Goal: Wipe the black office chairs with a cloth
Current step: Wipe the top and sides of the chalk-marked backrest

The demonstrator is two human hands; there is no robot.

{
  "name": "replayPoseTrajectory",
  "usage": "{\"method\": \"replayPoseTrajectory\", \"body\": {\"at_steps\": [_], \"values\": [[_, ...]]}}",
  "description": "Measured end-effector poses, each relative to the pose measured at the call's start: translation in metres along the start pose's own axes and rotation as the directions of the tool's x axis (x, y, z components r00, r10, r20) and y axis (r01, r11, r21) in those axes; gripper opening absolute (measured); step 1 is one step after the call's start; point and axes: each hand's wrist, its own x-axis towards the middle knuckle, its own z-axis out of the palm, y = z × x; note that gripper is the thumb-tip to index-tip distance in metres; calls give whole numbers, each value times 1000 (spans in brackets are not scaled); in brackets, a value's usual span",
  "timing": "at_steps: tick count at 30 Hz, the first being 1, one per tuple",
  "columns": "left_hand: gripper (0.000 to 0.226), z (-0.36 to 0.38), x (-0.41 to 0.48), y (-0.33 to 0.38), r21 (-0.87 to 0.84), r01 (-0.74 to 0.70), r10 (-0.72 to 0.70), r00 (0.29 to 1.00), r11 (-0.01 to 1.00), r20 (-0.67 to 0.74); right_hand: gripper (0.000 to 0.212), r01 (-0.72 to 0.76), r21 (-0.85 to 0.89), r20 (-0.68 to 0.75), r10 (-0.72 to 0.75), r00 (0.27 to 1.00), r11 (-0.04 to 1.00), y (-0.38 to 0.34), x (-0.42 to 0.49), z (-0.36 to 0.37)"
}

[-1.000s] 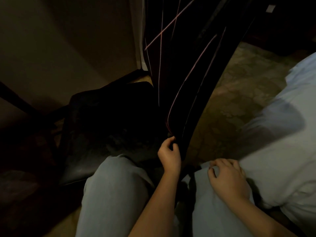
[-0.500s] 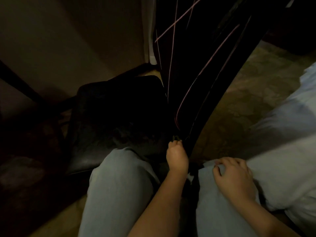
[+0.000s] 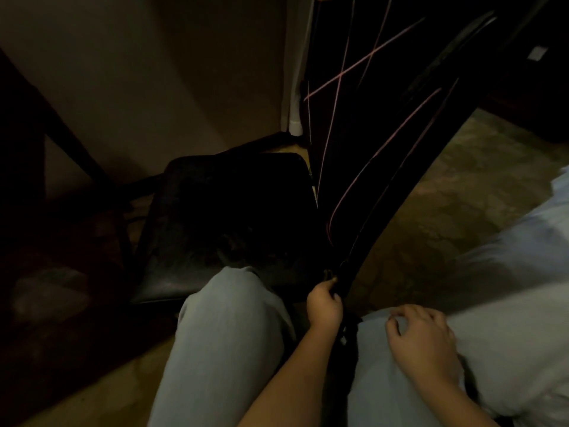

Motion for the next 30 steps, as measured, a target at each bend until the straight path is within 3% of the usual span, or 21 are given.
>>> {"method": "replayPoseTrajectory", "body": {"at_steps": [11, 17, 23, 30], "values": [[46, 6, 17, 10, -46, 54, -51, 997, 997, 64, 28, -32, -23, 7, 32, 999, 999, 0, 3, -2], [39, 3, 16, 23, -165, 24, -34, 998, 986, -60, 31, -39, -54, 2, 40, 999, 998, -1, 4, -1], [30, -12, 9, 48, -322, -95, 39, 984, 942, -175, 30, -61, -48, -20, 60, 998, 997, -1, 2, 0], [26, -14, 2, 61, -373, -177, 8, 911, 911, -411, 29, -64, -30, -12, 64, 998, 997, -2, 0, -2]]}}
